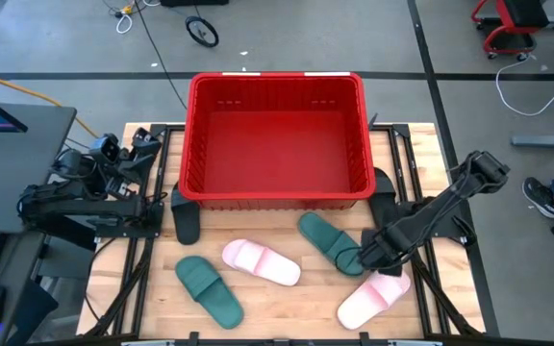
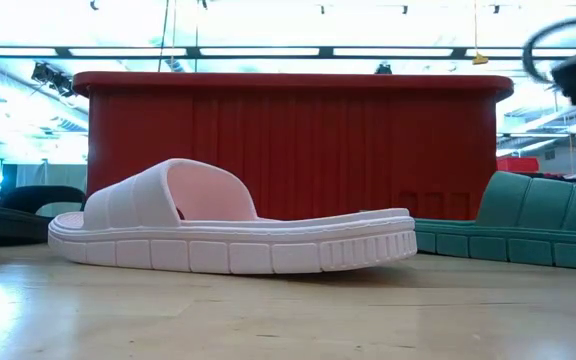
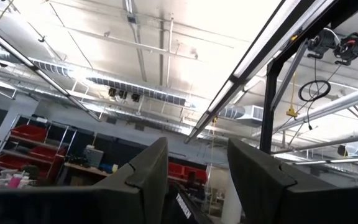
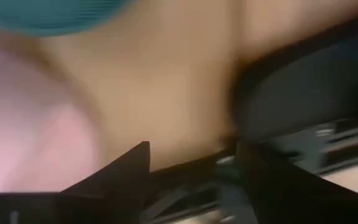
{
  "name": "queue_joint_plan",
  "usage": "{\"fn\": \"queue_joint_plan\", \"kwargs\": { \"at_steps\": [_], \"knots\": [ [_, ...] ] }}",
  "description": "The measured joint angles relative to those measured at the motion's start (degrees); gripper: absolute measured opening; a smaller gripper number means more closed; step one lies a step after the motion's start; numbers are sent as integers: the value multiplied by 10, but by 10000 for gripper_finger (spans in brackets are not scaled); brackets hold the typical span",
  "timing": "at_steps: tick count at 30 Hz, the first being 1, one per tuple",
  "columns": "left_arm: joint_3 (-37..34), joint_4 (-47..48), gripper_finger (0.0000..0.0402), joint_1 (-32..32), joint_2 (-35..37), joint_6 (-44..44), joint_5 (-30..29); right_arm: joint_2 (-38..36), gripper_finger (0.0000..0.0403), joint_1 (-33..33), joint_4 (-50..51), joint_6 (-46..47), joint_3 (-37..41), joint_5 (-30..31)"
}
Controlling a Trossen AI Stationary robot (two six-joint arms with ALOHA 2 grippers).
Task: Pick and place slides into bin
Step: Put the right black slide into the container
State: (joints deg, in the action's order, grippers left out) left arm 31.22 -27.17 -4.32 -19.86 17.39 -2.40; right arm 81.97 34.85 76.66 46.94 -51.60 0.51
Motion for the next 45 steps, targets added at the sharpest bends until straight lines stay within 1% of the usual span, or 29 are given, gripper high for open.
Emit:
{"fn": "queue_joint_plan", "kwargs": {
  "at_steps": [3, 5, 8, 12, 16, 20, 25, 28, 30, 33, 34, 38, 40, 42, 45],
  "knots": [
    [0, 2, 172, 0, 0, 0, 0, -2, 253, -5, 0, -3, 36, 60],
    [0, 1, 171, 0, 0, 0, 0, -6, 252, -11, -4, 0, 59, 72],
    [0, 2, 172, 0, 0, 0, 0, -11, 247, -18, -30, 3, 90, 72],
    [0, 2, 172, 0, 0, 0, 0, -12, 233, -18, -108, -5, 98, 71],
    [0, 2, 172, 0, 0, 3, 0, -10, 220, -18, -124, -2, 119, 71],
    [0, 2, 172, 0, 0, 4, 0, -10, 208, -18, -126, 38, 153, 67],
    [0, 2, 172, 0, 0, 4, 0, -11, 197, -18, -175, 91, 191, 66],
    [0, 2, 172, 0, 0, 4, 0, -11, 166, -18, -181, 114, 196, 70],
    [0, 2, 172, 0, 0, 4, 0, -10, 123, -18, -178, 116, 191, 71],
    [0, 2, 172, 0, 0, 4, 0, -10, 37, -19, -173, 120, 172, 50],
    [0, 2, 172, 0, 0, 4, 0, -11, 23, -19, -177, 123, 162, 35],
    [0, 2, 171, 0, 0, 18, 0, -25, 25, -18, -193, 147, 114, -92],
    [0, 2, 172, 0, 0, 17, 0, -33, 17, -16, -191, 149, 80, -146],
    [0, 2, 172, 0, 0, 17, 0, -44, 17, -13, -189, 154, 37, -180],
    [0, 2, 172, 0, 0, 17, 0, -61, 16, -12, -187, 172, -38, -193]
  ]
}}
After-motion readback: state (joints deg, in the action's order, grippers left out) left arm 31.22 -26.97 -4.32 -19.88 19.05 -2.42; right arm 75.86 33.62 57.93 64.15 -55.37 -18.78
